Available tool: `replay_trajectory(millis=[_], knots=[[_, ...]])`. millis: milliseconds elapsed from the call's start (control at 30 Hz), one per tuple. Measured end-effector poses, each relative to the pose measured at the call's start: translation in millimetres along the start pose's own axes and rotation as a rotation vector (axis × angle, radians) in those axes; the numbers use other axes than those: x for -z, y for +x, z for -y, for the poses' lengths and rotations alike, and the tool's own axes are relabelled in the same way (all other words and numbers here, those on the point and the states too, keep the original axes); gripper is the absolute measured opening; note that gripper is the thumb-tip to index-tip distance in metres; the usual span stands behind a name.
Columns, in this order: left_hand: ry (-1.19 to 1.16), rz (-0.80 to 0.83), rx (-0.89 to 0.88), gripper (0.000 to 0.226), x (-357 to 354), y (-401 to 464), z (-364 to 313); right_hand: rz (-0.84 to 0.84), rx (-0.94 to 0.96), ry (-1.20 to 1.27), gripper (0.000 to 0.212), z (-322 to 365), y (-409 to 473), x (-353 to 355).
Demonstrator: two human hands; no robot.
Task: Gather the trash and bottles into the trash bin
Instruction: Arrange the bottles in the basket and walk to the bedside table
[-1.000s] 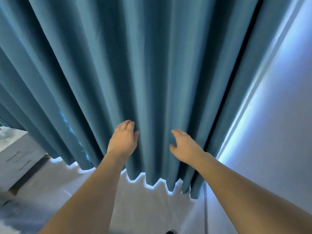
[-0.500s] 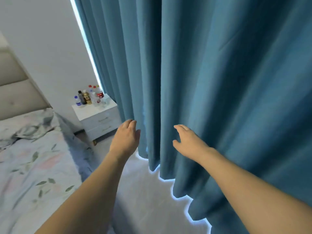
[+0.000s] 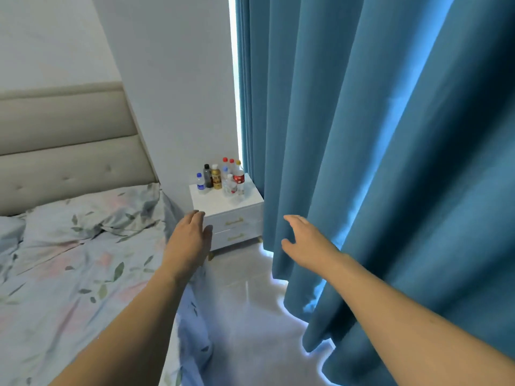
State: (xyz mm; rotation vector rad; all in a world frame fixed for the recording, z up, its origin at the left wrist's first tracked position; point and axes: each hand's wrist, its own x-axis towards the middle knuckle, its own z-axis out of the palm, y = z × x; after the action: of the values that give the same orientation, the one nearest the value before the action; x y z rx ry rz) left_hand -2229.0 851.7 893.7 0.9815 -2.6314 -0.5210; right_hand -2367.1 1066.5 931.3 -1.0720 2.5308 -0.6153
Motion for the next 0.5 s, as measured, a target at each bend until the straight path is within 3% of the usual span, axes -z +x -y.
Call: replay_trajectory(millis=[500], knots=[[-0.007, 0.011, 0.087, 0.046, -27, 339, 42, 0.056, -0.021, 0.093, 0.050, -9, 363, 27]])
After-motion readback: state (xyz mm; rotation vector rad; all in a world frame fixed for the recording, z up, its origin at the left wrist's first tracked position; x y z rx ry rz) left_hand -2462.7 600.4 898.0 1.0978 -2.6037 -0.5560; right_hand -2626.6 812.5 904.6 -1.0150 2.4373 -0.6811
